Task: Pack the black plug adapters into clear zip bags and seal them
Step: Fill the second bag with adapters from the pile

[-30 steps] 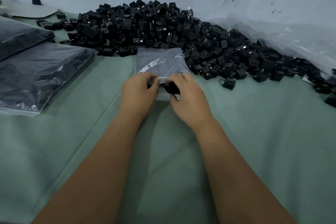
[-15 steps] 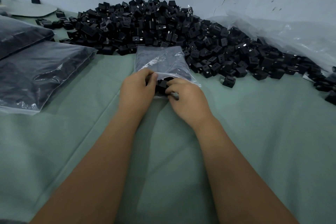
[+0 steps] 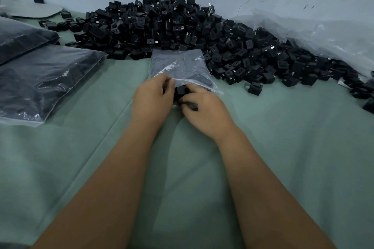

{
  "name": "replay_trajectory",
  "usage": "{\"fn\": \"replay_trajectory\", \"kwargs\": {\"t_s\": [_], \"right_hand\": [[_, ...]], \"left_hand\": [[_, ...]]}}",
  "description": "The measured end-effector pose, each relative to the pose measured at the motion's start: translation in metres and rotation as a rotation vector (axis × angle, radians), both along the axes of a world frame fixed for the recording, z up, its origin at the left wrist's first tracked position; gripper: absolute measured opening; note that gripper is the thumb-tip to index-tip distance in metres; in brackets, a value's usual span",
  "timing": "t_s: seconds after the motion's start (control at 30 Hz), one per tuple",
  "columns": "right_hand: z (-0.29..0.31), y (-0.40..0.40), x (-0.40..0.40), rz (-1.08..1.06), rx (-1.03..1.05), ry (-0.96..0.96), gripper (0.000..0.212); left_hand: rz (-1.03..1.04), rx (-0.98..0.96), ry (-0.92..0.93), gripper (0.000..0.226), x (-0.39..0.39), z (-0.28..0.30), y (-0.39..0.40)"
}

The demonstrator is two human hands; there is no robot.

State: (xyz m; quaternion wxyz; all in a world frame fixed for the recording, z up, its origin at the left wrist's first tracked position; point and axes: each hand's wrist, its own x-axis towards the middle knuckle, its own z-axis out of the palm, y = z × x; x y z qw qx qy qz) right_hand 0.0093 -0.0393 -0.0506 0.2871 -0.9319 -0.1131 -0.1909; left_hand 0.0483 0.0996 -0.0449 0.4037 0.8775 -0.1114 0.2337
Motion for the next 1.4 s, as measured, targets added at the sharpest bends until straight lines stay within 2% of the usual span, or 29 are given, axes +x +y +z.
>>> {"fn": "replay_trajectory", "kwargs": {"t_s": [0.17, 0.27, 0.33, 0.4, 0.53, 0.63, 0.7, 0.77, 0.83, 0.93, 1.03, 1.1, 1.17, 1.23, 1.3, 1.4], "right_hand": [[0.003, -0.001, -0.002, -0.126, -0.054, -0.025, 0.021], [0.003, -0.001, -0.001, -0.119, -0.101, 0.015, 0.025], [0.003, -0.002, 0.000, -0.100, -0.139, 0.025, 0.024], [0.002, -0.002, 0.000, -0.077, -0.133, 0.008, 0.015], [0.003, -0.001, -0.003, -0.097, -0.173, -0.009, 0.014], [0.010, 0.000, -0.007, -0.257, -0.150, -0.190, 0.017], [0.017, -0.006, -0.011, -0.381, -0.062, -0.369, 0.020], [0.021, -0.023, -0.010, -0.505, 0.046, -0.462, 0.019], [0.020, -0.049, -0.007, -0.635, 0.143, -0.399, 0.017], [0.011, -0.084, -0.006, -0.796, 0.150, -0.138, 0.043], [0.008, -0.098, -0.007, -0.790, 0.120, 0.133, 0.064], [0.006, -0.100, -0.006, -0.745, 0.084, 0.265, 0.069], [0.005, -0.099, -0.005, -0.720, 0.071, 0.234, 0.061], [0.006, -0.096, -0.006, -0.751, 0.111, 0.061, 0.042], [0.007, -0.093, -0.005, -0.793, 0.123, -0.047, 0.036], [0.006, -0.092, -0.004, -0.742, 0.067, 0.147, 0.047]], "left_hand": [[0.005, 0.020, -0.018, 0.022, 0.001, -0.001, -0.001], [-0.007, 0.062, -0.068, 0.018, 0.000, -0.001, 0.000], [-0.054, 0.101, -0.138, 0.018, -0.002, 0.002, 0.001], [-0.150, 0.151, -0.161, 0.024, -0.005, 0.003, -0.001], [-0.275, 0.260, -0.067, 0.031, -0.007, 0.002, -0.005], [-0.262, 0.251, -0.059, 0.028, -0.006, 0.003, -0.005], [-0.260, 0.259, -0.079, 0.026, -0.007, 0.003, -0.006], [-0.254, 0.266, -0.091, 0.024, -0.007, 0.002, -0.007], [-0.235, 0.255, -0.097, 0.022, -0.007, 0.001, -0.009], [-0.159, 0.234, -0.093, 0.019, -0.010, 0.001, -0.017], [-0.064, 0.347, -0.089, 0.019, -0.011, 0.001, -0.031], [-0.026, 0.391, -0.079, 0.017, -0.011, 0.001, -0.038], [-0.004, 0.393, -0.066, 0.013, -0.010, 0.000, -0.041], [0.014, 0.379, -0.055, 0.013, -0.008, 0.000, -0.044], [0.036, 0.345, -0.040, 0.014, -0.006, 0.001, -0.048], [0.070, 0.284, -0.010, 0.015, -0.005, 0.001, -0.050]]}}
